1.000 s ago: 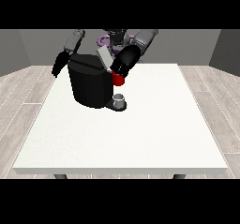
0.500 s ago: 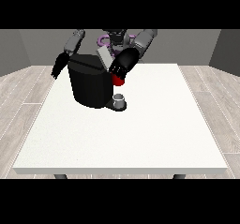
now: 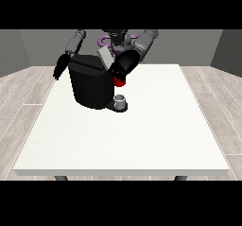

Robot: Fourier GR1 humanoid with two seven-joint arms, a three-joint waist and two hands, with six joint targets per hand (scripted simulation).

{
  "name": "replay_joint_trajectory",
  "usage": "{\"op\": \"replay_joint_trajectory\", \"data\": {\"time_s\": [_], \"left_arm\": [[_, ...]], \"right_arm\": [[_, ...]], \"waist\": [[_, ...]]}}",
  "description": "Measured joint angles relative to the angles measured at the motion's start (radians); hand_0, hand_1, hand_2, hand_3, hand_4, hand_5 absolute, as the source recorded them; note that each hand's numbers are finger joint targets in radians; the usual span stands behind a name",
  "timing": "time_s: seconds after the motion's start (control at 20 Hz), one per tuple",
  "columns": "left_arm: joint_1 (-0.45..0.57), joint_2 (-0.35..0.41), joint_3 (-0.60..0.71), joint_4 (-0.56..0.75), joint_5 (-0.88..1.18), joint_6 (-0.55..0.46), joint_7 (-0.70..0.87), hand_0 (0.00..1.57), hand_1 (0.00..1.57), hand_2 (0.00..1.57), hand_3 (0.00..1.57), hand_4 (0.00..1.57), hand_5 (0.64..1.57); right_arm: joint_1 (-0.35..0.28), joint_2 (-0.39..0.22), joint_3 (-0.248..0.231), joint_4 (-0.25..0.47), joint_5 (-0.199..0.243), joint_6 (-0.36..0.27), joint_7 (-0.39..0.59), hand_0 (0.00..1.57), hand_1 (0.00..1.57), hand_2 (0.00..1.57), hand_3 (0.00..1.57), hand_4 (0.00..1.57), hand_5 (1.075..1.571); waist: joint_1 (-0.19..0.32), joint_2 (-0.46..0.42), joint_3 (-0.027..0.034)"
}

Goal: Insert the coffee pod into the coffee machine and close the lid

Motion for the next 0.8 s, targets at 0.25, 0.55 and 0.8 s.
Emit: {"op": "replay_joint_trajectory", "data": {"time_s": [0.25,0.55,0.8], "left_arm": [[-0.014,0.026,-0.011,-0.001,-0.026,0.016,-0.029,0.74,0.74,0.87,0.65,0.00,1.571],[-0.018,0.048,-0.015,0.003,-0.053,0.047,-0.040,0.00,0.00,0.59,0.46,0.00,1.571],[-0.024,0.045,-0.018,0.006,-0.060,0.047,-0.051,0.00,0.00,0.48,0.38,0.00,1.571]], "right_arm": [[-0.017,0.001,0.002,-0.005,0.005,-0.003,0.011,0.00,0.00,0.00,0.00,0.22,1.571],[-0.015,-0.005,0.006,-0.012,0.014,-0.005,0.014,0.00,0.00,0.00,0.00,0.09,1.571],[-0.022,-0.014,-0.005,-0.003,0.017,-0.010,0.029,0.00,0.00,0.00,0.00,0.15,1.571]], "waist": [[-0.006,0.018,0.0002],[-0.013,0.029,0.0022],[0.004,0.016,0.0030]]}}
